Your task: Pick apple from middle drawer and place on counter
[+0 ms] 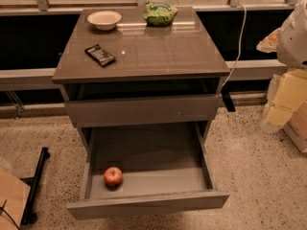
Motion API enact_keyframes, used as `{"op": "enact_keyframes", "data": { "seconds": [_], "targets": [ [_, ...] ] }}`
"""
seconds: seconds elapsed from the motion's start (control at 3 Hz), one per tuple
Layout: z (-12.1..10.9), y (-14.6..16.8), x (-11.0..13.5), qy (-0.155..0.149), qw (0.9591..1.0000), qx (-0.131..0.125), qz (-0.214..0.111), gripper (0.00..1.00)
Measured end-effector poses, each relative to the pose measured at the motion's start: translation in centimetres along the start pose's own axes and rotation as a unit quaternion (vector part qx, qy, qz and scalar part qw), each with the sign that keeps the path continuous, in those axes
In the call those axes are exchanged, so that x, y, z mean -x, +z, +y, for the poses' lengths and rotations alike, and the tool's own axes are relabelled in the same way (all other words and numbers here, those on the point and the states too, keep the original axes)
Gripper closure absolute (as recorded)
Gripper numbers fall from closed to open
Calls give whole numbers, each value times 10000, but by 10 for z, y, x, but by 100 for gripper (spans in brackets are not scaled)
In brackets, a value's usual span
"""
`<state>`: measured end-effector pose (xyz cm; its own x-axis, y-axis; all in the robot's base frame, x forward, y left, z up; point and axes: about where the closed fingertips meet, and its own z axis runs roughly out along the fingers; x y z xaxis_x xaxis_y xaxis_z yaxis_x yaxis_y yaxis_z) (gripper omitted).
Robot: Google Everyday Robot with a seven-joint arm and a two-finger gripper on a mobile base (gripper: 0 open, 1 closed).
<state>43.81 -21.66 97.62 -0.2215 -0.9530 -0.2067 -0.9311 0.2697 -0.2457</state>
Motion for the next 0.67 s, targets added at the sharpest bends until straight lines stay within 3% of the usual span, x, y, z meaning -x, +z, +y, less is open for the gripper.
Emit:
{"op": "enact_keyframes", "data": {
  "seconds": [0.33, 0.67],
  "targets": [
    [0, 0, 0, 0, 10000, 0, 0, 0],
    [4, 19, 14, -142, 9995, 19, -295, 0]
  ]
}}
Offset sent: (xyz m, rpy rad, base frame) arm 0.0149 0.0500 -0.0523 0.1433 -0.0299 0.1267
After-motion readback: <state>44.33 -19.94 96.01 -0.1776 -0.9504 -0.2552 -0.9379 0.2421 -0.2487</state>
